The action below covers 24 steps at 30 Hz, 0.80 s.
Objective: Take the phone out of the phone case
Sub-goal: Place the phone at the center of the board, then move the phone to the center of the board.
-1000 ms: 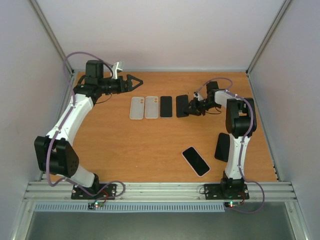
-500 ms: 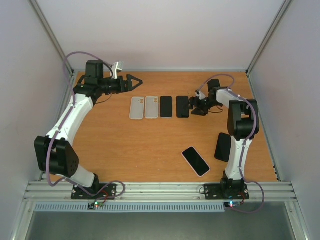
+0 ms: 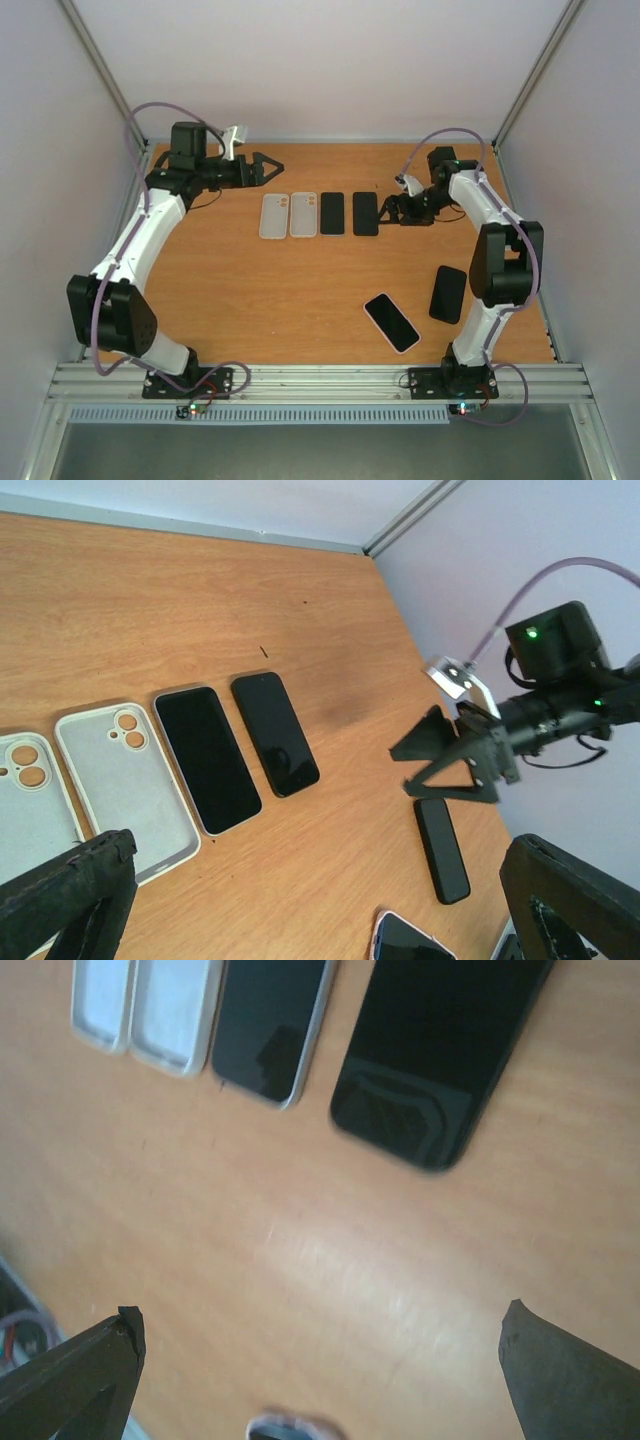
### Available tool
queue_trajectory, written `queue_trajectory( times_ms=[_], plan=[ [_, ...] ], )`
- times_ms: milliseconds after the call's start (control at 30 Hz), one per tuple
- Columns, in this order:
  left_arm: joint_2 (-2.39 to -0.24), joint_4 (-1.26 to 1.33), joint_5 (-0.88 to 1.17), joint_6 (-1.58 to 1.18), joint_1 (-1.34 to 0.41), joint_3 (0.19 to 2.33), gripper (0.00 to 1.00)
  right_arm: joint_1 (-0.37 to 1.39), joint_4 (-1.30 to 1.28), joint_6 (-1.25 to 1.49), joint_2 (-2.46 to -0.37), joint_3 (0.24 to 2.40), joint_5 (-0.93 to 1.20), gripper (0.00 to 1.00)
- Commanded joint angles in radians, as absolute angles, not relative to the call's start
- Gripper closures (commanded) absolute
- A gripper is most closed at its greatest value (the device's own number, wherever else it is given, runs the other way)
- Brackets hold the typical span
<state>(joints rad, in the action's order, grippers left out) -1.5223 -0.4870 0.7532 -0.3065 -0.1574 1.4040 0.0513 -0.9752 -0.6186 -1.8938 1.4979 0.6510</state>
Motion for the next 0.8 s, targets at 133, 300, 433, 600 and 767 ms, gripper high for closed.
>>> queue_trajectory(
  times_ms=[133, 300, 433, 600, 767],
  plan=[
    [-1.489, -0.477, 0.754, -0.287, -0.155, 1.391, 0.01, 0.057, -1.47, -1.035, -1.733, 1.456, 0.578, 0.01],
    [-1.494, -0.456, 0.767, -0.308, -0.155, 1.393, 0.01, 0.068, -1.6, -1.153, -1.711, 1.39, 0.55, 0.01],
    [-1.499, -0.451, 0.768, -0.314, -0.155, 1.393, 0.01, 0.117, -1.594, -1.178, -1.707, 1.314, 0.503, 0.01],
    [-1.494, -0.451, 0.768, -0.315, -0.155, 1.393, 0.01, 0.201, -1.509, -1.155, -1.701, 1.222, 0.443, 0.01],
    [-1.493, -0.453, 0.767, -0.313, -0.155, 1.394, 0.01, 0.28, -1.411, -1.12, -1.714, 1.16, 0.369, 0.01]
  ],
)
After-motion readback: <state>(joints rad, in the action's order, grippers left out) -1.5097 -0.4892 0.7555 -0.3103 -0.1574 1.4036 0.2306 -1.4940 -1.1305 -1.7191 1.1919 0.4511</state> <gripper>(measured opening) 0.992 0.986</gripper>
